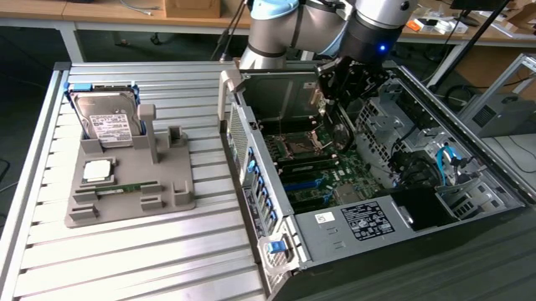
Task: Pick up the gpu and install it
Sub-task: 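Pick up the gpu and move the gpu toward the slot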
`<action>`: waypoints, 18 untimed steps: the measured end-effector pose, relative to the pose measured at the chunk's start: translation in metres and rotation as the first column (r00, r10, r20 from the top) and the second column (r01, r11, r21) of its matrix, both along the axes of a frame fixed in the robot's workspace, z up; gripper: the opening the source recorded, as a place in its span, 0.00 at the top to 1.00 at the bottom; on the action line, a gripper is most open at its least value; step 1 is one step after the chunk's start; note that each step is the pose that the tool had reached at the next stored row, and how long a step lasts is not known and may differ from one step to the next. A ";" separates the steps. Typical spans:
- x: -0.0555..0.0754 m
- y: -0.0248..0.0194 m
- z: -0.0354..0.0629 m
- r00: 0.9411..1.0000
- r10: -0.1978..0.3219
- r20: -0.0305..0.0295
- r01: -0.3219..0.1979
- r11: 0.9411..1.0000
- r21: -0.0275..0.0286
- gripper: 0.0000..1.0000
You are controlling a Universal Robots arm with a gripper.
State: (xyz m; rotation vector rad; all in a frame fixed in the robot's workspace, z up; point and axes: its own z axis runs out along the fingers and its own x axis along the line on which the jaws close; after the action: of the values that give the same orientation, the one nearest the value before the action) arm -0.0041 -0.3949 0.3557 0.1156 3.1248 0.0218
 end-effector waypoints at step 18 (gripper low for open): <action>0.005 -0.0002 -0.0030 1.000 0.000 0.000 0.000 1.000 -0.001 0.73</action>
State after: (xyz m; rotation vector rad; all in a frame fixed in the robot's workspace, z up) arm 0.0008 -0.3951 0.3527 0.1156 3.1251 0.0207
